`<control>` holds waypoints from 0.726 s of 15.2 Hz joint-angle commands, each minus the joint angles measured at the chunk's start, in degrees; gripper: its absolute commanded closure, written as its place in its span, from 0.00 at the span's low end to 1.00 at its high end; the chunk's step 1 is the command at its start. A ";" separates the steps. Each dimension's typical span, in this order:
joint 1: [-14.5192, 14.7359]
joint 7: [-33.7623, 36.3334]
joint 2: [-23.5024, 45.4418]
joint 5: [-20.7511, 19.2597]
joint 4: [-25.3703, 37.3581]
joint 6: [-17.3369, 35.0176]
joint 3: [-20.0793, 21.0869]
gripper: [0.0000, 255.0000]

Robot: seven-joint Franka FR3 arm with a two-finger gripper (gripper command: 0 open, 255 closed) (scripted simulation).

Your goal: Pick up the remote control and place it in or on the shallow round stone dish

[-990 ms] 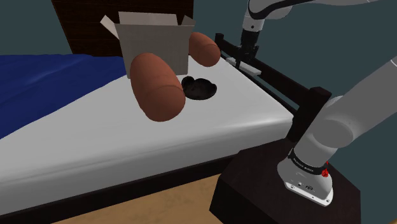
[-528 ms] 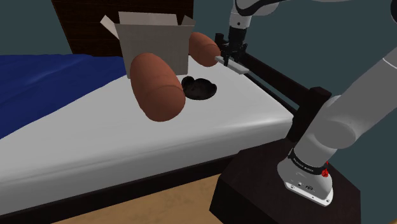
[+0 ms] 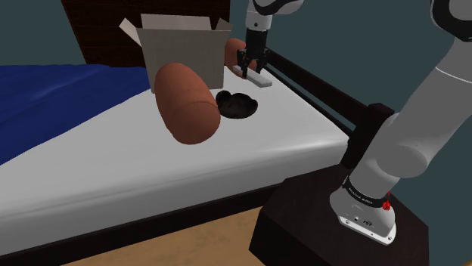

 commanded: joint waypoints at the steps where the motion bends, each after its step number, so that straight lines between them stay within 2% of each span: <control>1: 1.08 2.31 2.47 0.21 2.68 -0.16 1.24 1.00; 2: 1.50 3.17 3.58 0.24 4.04 -0.39 1.69 1.00; 11: 1.51 3.04 4.53 0.30 -1.80 6.40 1.69 1.00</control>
